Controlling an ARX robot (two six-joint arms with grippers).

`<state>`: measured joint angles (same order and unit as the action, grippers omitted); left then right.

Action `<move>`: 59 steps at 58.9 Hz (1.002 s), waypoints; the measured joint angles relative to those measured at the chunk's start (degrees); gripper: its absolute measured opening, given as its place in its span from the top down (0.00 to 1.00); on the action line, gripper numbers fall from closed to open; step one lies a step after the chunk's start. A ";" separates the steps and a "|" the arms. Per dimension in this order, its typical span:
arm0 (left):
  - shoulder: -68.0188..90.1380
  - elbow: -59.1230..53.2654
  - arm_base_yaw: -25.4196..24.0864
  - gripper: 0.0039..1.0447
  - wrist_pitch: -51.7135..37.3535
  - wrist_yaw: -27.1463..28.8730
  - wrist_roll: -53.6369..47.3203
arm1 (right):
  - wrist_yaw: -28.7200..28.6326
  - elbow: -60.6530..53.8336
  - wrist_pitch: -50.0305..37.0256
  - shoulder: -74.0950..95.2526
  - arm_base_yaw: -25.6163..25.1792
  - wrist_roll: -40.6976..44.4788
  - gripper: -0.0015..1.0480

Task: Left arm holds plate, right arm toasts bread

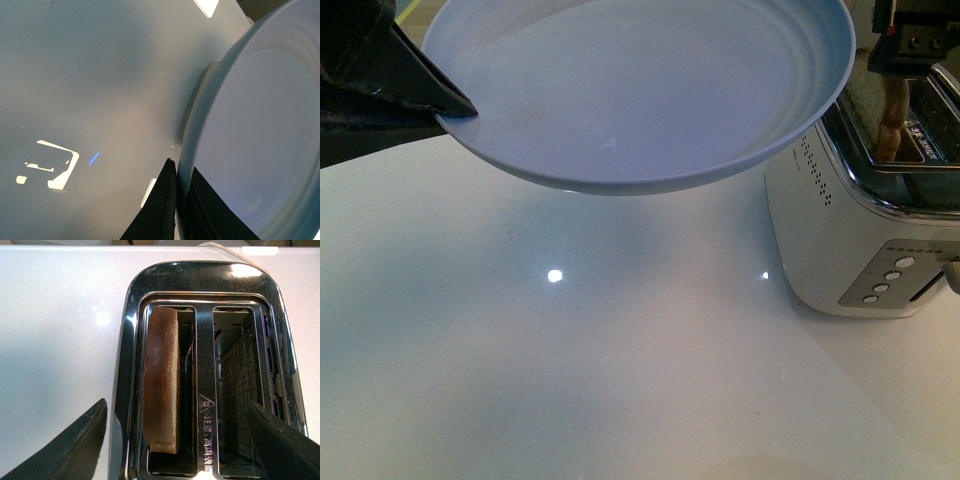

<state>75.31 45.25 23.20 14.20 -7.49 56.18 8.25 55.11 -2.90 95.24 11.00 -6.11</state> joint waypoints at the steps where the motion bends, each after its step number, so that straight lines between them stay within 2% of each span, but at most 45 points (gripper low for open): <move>1: 0.00 0.00 -0.02 0.98 0.00 0.00 -0.02 | -0.07 -0.15 -0.13 -0.13 0.00 -0.15 0.18; 3: 0.00 0.00 -0.04 0.98 0.00 0.00 -0.04 | -0.11 -0.83 -0.66 -0.98 0.00 -0.61 0.11; 6: 0.00 0.00 -0.11 0.98 0.00 0.00 -0.04 | -0.07 -1.70 -1.25 -2.25 -0.02 -1.20 0.07; 18: 0.00 0.00 -0.17 0.98 -0.15 -0.02 -0.39 | 2.91 -7.19 -3.41 -17.62 -0.55 0.04 0.08; 28: -0.11 -0.28 -0.42 0.98 -0.33 -0.04 -0.66 | 6.01 -11.76 1.14 -33.99 -0.26 1.36 0.08; 39: -0.44 -0.31 -0.55 0.98 -0.31 -0.04 -1.03 | 5.81 -12.52 0.83 -36.81 -0.02 1.99 0.09; 44: -0.46 -0.31 -0.72 0.98 -0.31 -0.02 -1.16 | 1.73 -18.91 -12.39 -37.99 -0.92 3.96 0.21; 49: -0.50 -0.31 -0.90 0.98 -0.22 0.00 -1.33 | 0.15 -25.22 -20.98 -40.61 -1.86 4.74 0.35; 59: -0.68 -0.31 -0.94 0.98 0.09 -0.07 -2.12 | -2.29 -36.59 -25.62 -47.60 -4.87 5.60 0.73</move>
<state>74.63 44.95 22.26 14.28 -7.55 54.06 5.96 18.52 -28.51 47.64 6.13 -0.51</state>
